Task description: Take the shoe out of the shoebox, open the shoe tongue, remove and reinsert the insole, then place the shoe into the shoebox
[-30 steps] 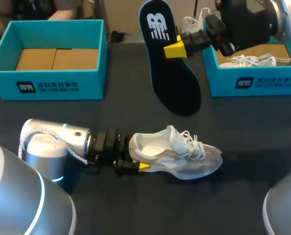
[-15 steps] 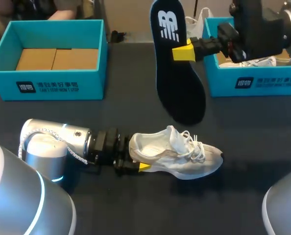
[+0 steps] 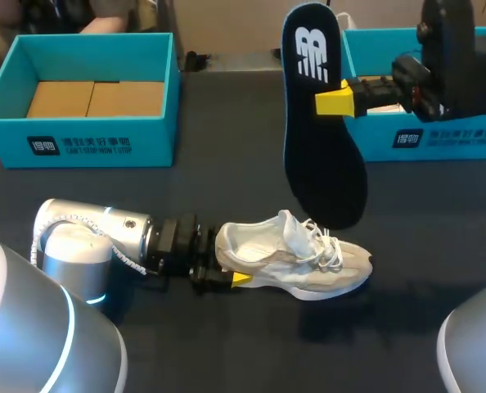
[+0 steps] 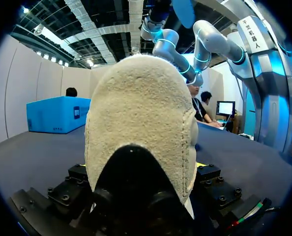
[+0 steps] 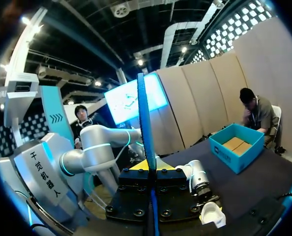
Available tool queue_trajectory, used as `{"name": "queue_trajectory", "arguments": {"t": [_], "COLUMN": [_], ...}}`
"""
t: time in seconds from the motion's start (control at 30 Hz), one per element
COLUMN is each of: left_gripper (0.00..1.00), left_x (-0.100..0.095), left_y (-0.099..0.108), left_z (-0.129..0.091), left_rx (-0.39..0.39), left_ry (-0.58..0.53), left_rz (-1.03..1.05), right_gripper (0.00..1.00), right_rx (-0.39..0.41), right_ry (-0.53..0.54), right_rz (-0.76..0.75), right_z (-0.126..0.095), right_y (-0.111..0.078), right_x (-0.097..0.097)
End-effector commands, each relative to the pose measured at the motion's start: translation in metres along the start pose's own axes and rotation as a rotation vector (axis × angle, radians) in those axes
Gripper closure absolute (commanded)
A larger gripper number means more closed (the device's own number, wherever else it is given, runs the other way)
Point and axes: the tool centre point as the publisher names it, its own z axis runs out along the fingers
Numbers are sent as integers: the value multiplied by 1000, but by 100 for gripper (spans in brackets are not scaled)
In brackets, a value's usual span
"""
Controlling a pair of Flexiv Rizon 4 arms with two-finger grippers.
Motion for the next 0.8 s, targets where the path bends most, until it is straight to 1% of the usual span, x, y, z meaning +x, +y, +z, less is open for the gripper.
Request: {"name": "queue_trajectory", "arguments": {"t": [0.03,0.3,0.33,0.37,0.4,0.43,0.47,0.6,0.8], "left_gripper": [100,100,100,90,63,18,0,0,0], "left_x": [0,0,0,-1,-2,-3,-4,-5,-1], "left_y": [3,3,2,2,4,4,5,4,-1], "left_z": [1,1,0,-1,-1,-3,-4,-10,-22], "left_rx": [-2,-2,-4,-14,-13,-8,-9,-6,-24], "left_ry": [0,0,14,-8,-11,-1,-9,-1,3], "left_rz": [0,0,6,17,7,-11,-12,-26,-15], "right_gripper": [100,100,100,100,100,100,100,100,100], "right_rx": [-2,-2,-2,-2,-2,-2,-2,-2,-2], "right_ry": [-4,-4,-4,-4,-4,-4,-4,-4,-4], "right_rz": [1,1,1,1,1,1,1,1,1], "right_z": [0,0,0,0,0,0,0,0,0], "right_y": [-1,-1,-1,-1,-1,-1,-1,-1,-1], "right_x": [2,2,2,2,2,2,2,2,2]}}
